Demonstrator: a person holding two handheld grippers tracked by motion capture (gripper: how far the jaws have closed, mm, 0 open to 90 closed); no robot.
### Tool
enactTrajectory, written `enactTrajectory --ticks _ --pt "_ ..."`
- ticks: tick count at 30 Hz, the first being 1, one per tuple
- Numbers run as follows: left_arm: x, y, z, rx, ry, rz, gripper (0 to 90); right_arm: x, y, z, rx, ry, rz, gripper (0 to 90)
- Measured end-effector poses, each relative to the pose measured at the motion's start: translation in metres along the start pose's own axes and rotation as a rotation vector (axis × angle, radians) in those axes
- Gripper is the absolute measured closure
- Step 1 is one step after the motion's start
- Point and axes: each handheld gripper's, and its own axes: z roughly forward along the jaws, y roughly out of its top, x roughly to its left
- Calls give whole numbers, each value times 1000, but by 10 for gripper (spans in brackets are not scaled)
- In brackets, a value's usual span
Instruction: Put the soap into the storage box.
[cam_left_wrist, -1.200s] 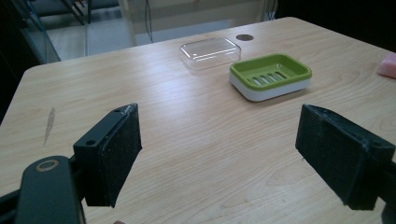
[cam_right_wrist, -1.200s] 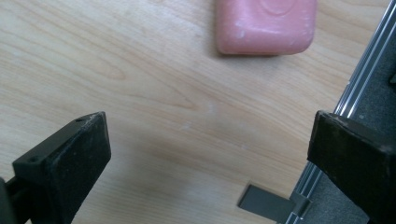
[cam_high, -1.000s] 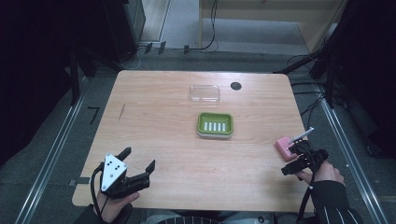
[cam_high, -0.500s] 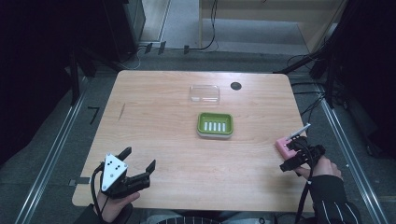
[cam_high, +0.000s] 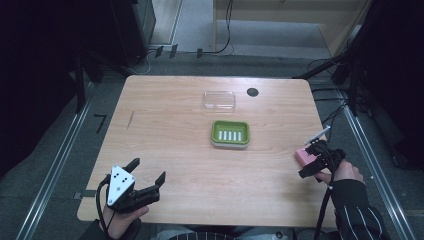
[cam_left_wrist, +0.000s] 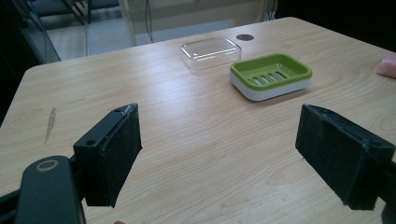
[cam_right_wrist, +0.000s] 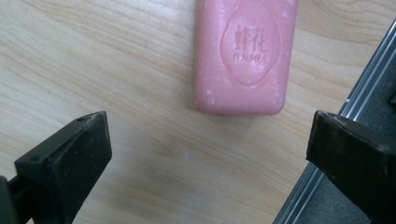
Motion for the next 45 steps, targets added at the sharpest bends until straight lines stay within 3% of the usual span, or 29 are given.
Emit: enactTrajectory --ticks 22,39,45 --pt "2 -2 -6 4 17 -7 148 -14 25 13 27 42 -21 6" --pt "2 -2 -5 5 19 -8 147 -26 45 41 111 71 -23 18" --pt "2 -2 -5 6 19 -8 148 -26 50 46 112 77 -30 65"
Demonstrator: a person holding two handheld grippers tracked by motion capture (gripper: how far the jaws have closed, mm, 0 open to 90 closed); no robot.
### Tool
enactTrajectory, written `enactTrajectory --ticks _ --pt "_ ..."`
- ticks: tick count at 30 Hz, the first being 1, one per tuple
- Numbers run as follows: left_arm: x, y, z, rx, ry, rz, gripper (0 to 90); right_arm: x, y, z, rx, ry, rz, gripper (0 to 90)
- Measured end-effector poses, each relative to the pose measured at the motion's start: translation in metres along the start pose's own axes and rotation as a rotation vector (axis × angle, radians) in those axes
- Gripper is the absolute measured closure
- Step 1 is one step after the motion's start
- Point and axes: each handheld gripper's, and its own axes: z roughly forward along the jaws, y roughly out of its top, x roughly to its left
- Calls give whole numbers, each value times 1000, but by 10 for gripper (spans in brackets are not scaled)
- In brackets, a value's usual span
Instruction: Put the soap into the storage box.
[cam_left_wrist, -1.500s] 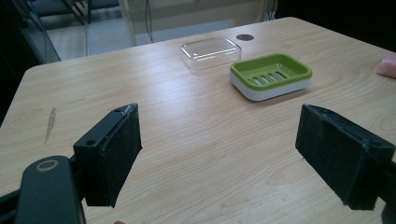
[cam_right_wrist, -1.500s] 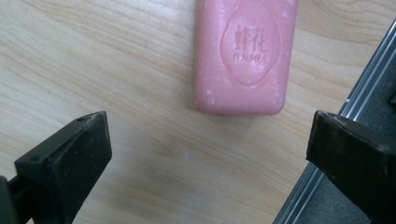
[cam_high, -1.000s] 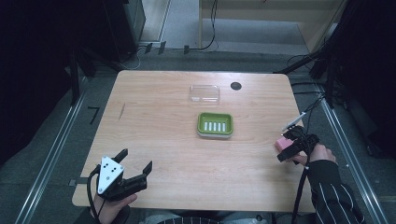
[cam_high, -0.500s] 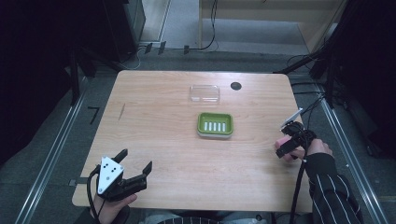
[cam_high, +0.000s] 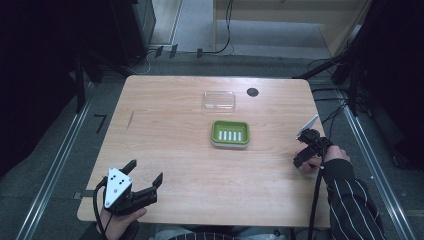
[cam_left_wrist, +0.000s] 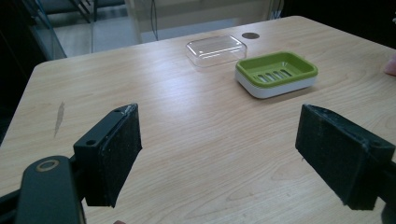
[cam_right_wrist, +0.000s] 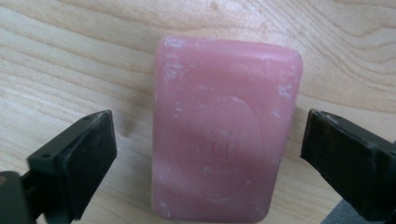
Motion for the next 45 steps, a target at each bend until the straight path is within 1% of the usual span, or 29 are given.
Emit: enactTrajectory --ticks 2,4,5,8,11,12,13,14,15,21,25,29,31,35,37,38,42,43,45 --pt "0 0 0 -1 0 0 148 1 1 1 1 5 3 101" --pt "0 0 0 0 0 0 147 1 1 1 -3 0 -1 163" --pt "0 0 0 0 0 0 148 1 1 1 -3 0 -1 163" --pt "0 0 0 -1 0 0 148 1 1 0 -4 -8 0 256" --pt "0 0 0 -1 1 -1 147 2 1 0 -4 -2 0 269" --pt "0 0 0 -1 1 -1 148 1 1 -1 -5 5 1 301" --pt "0 0 0 -1 1 -1 148 1 1 -1 -8 3 1 323" --pt "0 0 0 -1 1 -1 148 1 1 -2 -12 2 4 370" --pt "0 0 0 -1 1 -1 148 0 0 -3 -16 6 6 378" --pt "0 0 -1 -1 1 -2 148 -1 0 -3 -17 9 2 385" --pt "0 0 -1 -1 0 -1 148 0 0 -3 -18 6 -11 386" --pt "0 0 -1 -3 1 -5 148 0 1 -4 -20 1 -36 387" --pt "0 0 -1 -1 2 -2 148 1 1 -5 -18 2 -38 387" --pt "0 0 -1 -4 2 -7 148 2 1 -9 -32 5 -56 387" --pt "0 0 -1 -3 2 -6 148 3 1 -10 -34 4 -58 387" --pt "0 0 -1 -2 3 -4 148 5 2 -13 -41 2 -83 387" --pt "0 0 -1 -3 4 -6 148 9 5 -18 -49 -1 -118 387" --pt "0 0 -1 -3 5 -6 148 10 5 -19 -50 0 -117 387" --pt "0 0 -1 -2 5 -6 147 12 7 -20 -52 -8 -141 387"
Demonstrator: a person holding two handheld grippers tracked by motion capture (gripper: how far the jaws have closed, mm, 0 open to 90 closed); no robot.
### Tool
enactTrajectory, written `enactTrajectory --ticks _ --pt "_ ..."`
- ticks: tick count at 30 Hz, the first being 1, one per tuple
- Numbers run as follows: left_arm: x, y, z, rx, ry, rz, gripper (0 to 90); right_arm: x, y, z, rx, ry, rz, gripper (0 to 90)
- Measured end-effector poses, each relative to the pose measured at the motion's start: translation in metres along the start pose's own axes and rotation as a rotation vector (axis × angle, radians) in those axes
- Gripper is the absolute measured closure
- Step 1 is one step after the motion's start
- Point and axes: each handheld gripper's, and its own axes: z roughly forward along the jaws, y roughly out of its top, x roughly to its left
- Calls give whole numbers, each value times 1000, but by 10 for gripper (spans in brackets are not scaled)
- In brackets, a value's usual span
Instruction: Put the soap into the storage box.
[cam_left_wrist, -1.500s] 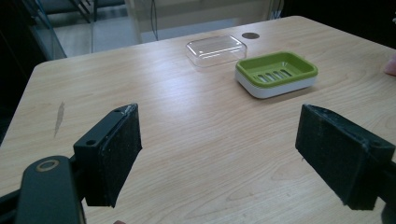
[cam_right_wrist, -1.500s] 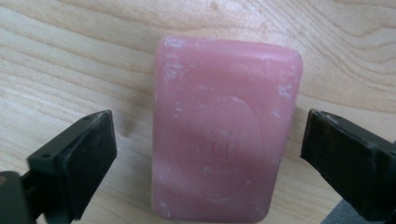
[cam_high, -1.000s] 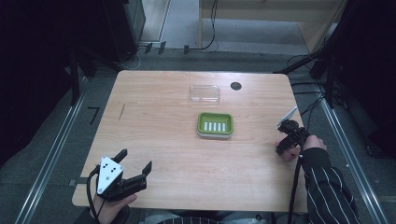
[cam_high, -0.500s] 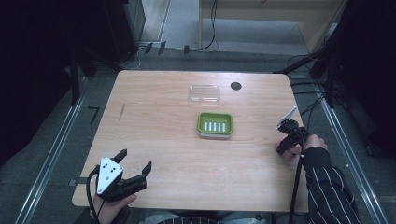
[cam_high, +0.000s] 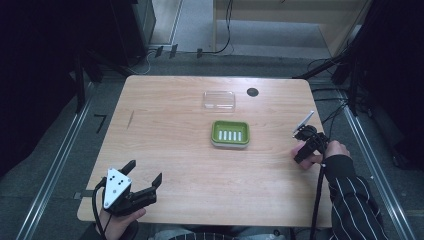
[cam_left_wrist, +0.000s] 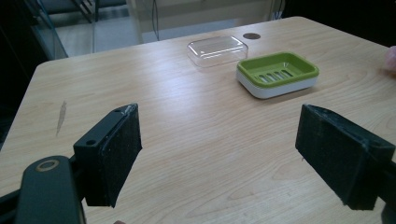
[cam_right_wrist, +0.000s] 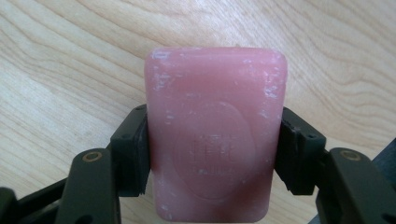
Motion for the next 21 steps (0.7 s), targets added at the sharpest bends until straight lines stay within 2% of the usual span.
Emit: enactTrajectory --ticks 13,21 --pt "0 0 -1 -1 3 0 148 10 11 -8 -18 -14 -71 387" --pt "0 -1 -2 2 7 -3 148 16 18 -11 -21 -17 -98 387"
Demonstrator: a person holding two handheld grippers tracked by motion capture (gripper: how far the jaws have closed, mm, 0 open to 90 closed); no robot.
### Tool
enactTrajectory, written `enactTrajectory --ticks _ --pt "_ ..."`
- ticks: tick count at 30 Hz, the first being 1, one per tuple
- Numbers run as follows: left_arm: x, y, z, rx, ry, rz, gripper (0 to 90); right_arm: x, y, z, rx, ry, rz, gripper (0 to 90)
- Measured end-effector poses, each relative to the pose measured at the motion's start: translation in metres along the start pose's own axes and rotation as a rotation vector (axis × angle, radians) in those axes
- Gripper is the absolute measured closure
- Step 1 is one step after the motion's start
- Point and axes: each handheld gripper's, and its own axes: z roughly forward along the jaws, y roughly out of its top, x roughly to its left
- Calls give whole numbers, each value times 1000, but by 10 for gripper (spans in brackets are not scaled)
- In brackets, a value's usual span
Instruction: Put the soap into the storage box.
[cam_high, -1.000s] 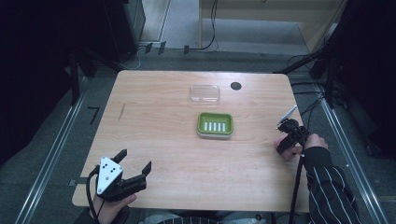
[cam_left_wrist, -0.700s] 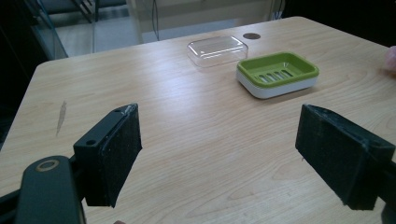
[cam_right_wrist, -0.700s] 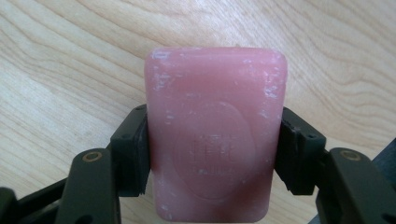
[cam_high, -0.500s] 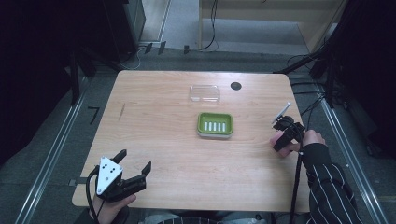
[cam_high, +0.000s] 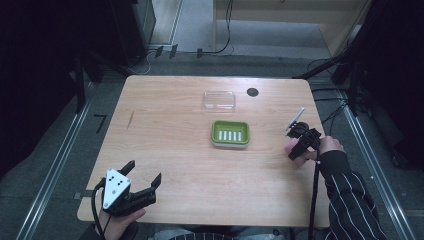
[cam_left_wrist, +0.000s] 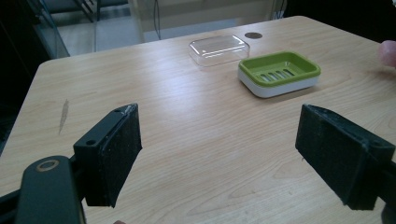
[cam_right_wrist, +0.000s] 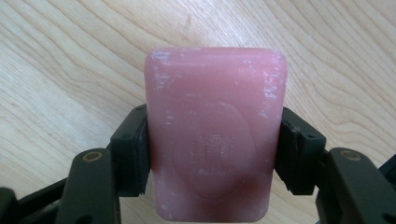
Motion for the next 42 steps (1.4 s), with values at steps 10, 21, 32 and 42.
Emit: enactTrajectory --ticks 10,21,32,42 --pt "1 -1 -2 -1 10 -6 148 6 11 -2 -8 -10 -43 387" --pt "3 -3 -7 4 23 -9 148 12 25 -7 -15 -11 -90 387" --pt "5 -6 -15 6 47 -18 148 21 39 -13 -32 -17 -133 388" --pt "4 -6 -15 8 49 -17 148 28 50 -16 -35 -22 -180 387"
